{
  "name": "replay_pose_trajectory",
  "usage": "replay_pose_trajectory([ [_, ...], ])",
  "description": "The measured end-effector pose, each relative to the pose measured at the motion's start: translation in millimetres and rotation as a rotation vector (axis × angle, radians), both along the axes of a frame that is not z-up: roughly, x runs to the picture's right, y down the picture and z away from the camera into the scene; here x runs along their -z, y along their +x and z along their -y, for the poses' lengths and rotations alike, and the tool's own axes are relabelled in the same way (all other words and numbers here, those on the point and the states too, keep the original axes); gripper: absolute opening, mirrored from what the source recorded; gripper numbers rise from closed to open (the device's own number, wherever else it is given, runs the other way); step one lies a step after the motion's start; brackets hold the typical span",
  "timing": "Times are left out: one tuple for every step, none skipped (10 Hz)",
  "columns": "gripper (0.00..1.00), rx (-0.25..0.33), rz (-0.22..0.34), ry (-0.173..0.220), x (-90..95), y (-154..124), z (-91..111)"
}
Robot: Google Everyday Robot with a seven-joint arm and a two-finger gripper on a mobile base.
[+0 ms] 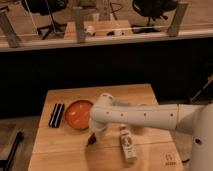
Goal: Place the pepper on the white sponge
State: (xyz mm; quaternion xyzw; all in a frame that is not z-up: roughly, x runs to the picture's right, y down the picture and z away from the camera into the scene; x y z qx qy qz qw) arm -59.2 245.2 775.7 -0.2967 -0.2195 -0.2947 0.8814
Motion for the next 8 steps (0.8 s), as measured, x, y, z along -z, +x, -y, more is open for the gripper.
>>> replay_pose_trajectory([
  [0.08, -0.001, 0.001, 0.001, -1.3, 2, 2],
  [0.08, -0.004, 0.000, 0.003, -2.8, 3, 7],
  [0.08, 0.000, 0.000, 0.005, -2.4, 3, 12],
  [0.08, 0.002, 0.000, 0.006, -1.8, 3, 14],
  [0.08, 0.006, 0.000, 0.009, 0.1, 4, 21],
  [0.04, 0.007, -0.001, 0.009, -0.1, 5, 23],
  [0.02, 0.007, 0.000, 0.010, -1.0, 6, 26],
  [0.02, 0.010, 0.003, 0.011, -1.6, 9, 30],
])
